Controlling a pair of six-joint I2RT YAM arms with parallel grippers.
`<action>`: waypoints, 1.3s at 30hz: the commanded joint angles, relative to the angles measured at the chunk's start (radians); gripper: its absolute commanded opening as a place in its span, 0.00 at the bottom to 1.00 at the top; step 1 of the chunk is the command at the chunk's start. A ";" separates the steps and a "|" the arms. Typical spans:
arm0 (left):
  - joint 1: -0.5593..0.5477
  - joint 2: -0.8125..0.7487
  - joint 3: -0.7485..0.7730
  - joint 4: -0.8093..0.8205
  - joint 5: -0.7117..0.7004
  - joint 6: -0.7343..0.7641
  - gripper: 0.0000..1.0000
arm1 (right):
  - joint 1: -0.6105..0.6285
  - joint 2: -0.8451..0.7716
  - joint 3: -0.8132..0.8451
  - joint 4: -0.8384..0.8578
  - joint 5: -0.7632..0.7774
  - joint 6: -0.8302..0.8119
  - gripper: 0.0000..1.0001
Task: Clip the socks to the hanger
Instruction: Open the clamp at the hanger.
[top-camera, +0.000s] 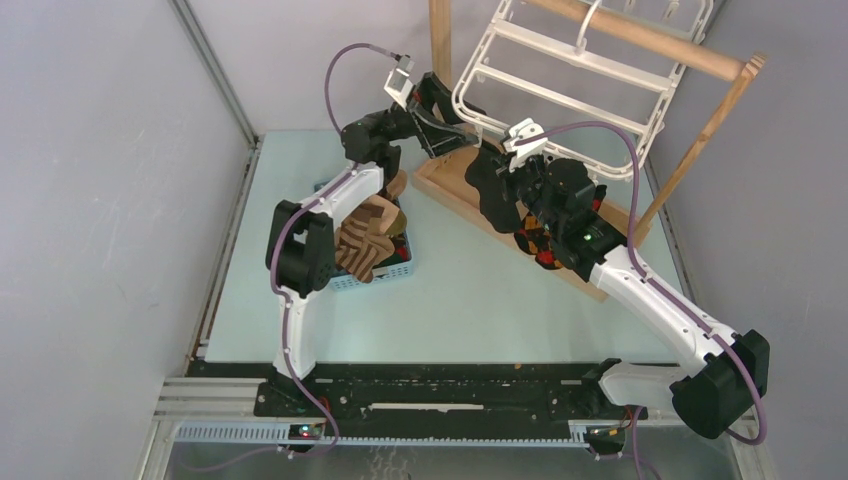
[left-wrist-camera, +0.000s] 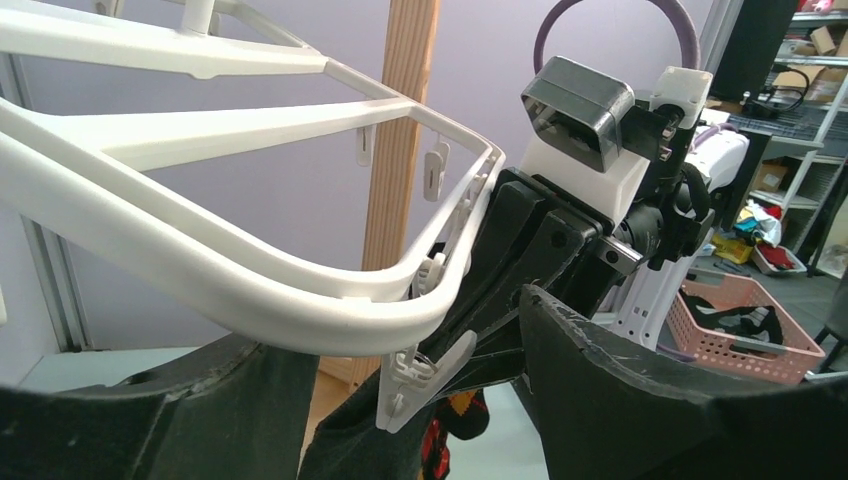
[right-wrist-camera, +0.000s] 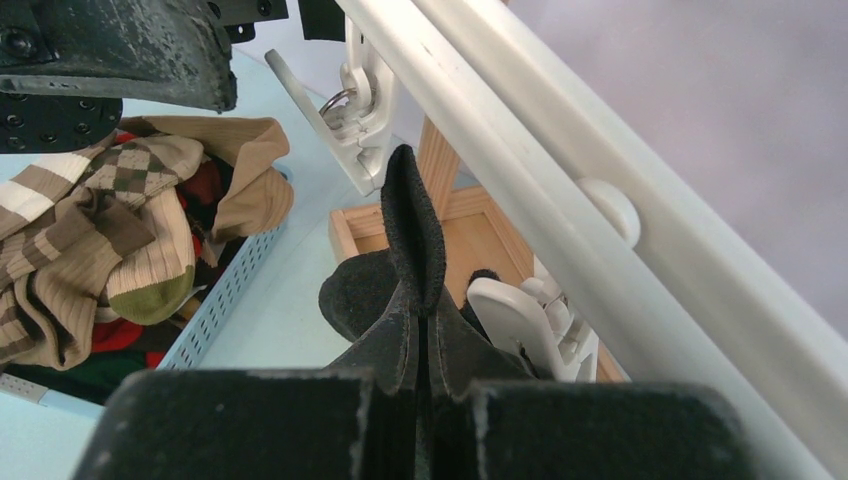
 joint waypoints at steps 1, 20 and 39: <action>-0.005 -0.041 -0.013 0.037 0.019 -0.021 0.76 | -0.010 -0.034 -0.001 0.013 -0.001 0.010 0.00; -0.005 -0.012 -0.020 0.038 0.031 -0.024 0.78 | -0.010 -0.031 -0.001 0.014 -0.006 0.006 0.00; -0.006 -0.005 -0.020 0.037 0.036 -0.023 0.72 | -0.010 -0.029 -0.001 0.013 -0.006 0.005 0.00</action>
